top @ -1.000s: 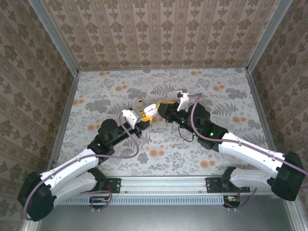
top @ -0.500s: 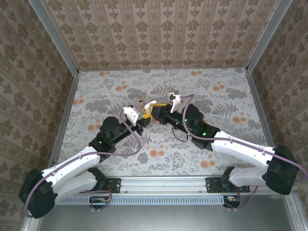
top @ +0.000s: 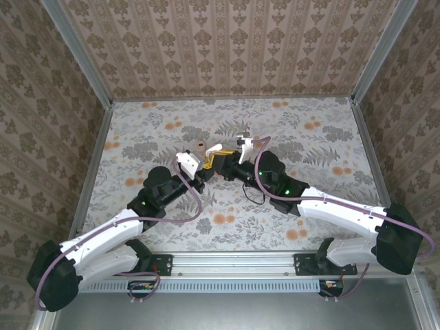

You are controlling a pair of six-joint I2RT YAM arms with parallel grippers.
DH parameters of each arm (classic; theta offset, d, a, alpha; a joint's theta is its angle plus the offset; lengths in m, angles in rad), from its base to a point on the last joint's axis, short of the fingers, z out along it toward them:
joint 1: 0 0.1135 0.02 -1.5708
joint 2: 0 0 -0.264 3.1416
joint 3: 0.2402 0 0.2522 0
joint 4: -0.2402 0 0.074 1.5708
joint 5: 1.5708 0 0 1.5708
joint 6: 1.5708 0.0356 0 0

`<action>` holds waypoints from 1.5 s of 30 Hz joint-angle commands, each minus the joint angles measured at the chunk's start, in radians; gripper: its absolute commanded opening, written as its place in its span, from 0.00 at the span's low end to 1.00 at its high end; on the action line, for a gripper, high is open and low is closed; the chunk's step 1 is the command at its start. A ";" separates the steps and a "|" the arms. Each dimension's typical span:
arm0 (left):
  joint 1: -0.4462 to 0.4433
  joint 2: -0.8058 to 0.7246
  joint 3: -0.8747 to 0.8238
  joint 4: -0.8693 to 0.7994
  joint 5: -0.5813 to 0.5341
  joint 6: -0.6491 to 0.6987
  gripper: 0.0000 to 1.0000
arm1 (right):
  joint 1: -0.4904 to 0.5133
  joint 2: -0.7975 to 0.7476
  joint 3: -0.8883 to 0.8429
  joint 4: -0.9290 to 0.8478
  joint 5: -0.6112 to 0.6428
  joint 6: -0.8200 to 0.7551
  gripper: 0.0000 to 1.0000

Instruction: Insert wireless bluetooth earbuds into charging case

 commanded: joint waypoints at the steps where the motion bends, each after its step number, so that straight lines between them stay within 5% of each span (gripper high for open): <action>1: -0.009 -0.022 0.031 0.051 0.002 -0.013 0.00 | 0.018 0.027 0.013 -0.016 0.014 -0.037 0.27; 19: -0.010 -0.045 0.007 0.059 0.000 -0.033 0.00 | 0.040 0.004 0.015 -0.033 0.131 -0.065 0.27; 45: -0.011 -0.051 0.012 0.069 0.001 -0.034 0.00 | 0.039 0.048 0.022 -0.060 0.127 -0.054 0.30</action>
